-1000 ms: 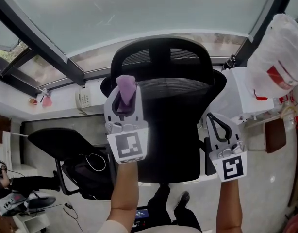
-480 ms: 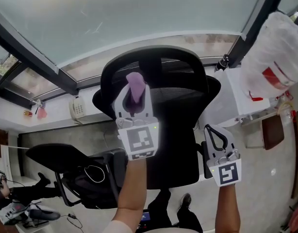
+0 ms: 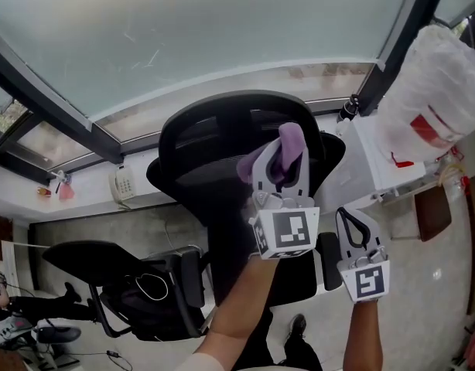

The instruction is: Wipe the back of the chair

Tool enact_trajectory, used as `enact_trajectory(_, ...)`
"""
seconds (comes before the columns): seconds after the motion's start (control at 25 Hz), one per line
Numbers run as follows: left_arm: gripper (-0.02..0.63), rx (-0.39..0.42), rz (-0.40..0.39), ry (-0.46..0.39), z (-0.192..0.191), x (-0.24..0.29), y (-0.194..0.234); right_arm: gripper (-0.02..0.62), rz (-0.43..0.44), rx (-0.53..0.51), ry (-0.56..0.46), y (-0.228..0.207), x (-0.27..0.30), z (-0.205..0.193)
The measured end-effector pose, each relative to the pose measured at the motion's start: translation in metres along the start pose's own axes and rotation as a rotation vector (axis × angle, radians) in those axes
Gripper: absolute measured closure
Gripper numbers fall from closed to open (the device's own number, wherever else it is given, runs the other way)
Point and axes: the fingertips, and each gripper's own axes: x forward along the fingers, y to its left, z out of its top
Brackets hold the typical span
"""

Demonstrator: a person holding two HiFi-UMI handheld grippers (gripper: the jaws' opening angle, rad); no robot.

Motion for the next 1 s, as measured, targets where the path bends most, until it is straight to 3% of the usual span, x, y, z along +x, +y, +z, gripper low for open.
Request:
enact_trajectory(0.16,0.491,0.025,0.082,0.011,-0.012,-0.013,0.038,0.6,0.016,0.005,-0.005,0.005,0.008,0.002)
enact_trajectory(0.28,0.491,0.008,0.226,0.018,-0.027,-0.04,0.107,0.6,0.041,0.004,-0.013,0.017,0.018,0.006)
enact_trajectory(0.44,0.491,0.044,0.382,0.025,-0.039,-0.084,0.178,0.6,0.068,0.014,-0.021,0.031,0.029,0.009)
enact_trajectory(0.84,0.494,0.033,0.41,0.044,-0.036,-0.094,0.182,0.6,0.08,0.011,-0.033,0.034,0.038,0.011)
enact_trajectory(1.0,0.495,0.048,0.336,0.037,-0.034,-0.068,0.148,0.6,0.057,0.021,-0.016,0.022,0.031,0.003)
